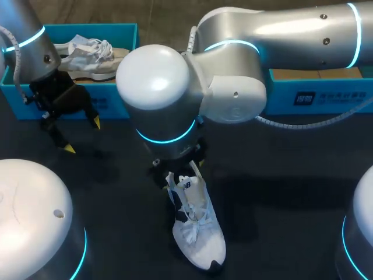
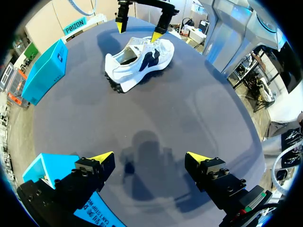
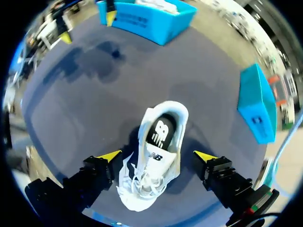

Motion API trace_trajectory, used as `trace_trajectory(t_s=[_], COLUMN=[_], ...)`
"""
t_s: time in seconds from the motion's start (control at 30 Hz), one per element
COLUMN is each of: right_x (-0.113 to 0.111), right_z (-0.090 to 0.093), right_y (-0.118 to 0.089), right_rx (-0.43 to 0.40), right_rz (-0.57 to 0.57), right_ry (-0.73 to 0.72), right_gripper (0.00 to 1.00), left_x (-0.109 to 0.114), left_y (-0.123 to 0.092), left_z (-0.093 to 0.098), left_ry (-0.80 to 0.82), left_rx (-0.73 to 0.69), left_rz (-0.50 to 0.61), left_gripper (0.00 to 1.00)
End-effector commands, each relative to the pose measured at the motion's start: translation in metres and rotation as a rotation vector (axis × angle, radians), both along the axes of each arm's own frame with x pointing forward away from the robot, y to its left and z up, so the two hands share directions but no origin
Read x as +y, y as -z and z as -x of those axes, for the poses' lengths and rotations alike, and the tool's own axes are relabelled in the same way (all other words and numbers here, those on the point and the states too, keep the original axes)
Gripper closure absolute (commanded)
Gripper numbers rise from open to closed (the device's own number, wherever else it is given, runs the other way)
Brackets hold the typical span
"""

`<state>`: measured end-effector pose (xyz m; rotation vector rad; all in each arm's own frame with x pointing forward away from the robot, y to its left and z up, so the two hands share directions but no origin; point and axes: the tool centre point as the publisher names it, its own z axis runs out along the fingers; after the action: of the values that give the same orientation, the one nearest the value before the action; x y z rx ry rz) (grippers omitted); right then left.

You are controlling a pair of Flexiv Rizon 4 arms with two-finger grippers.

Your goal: Take the shoe out of the shoebox, open the shoe tongue, remove and reinsert the insole, then place the shoe into the shoebox

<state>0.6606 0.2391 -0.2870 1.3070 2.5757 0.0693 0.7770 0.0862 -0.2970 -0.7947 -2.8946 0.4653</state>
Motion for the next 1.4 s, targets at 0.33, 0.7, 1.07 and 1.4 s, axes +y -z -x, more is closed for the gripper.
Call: trace_trajectory(t_s=[0.33, 0.7, 1.07, 1.4], right_x=[-0.015, 0.009, 0.004, 0.009], right_z=[-0.001, -0.036, -0.068, -0.077], right_y=[-0.023, -0.021, -0.001, 0.031], right_rx=[-0.084, -0.092, -0.015, 0.008], right_rz=[-0.147, 0.099, 0.155, 0.154], right_ry=[-0.473, -0.833, -1.0, -1.091], right_gripper=[0.0, 0.0, 0.0, 0.0], left_x=[0.001, 0.001, 0.001, 0.001], left_y=[0.001, 0.001, 0.001, 0.001], left_z=[0.001, 0.001, 0.001, 0.001], left_ry=[0.0, 0.0, 0.0, 0.0], left_rx=[-0.002, -0.002, -0.002, -0.002], left_rz=[0.001, 0.001, 0.001, 0.001], left_gripper=[0.0, 0.0, 0.0, 0.0])
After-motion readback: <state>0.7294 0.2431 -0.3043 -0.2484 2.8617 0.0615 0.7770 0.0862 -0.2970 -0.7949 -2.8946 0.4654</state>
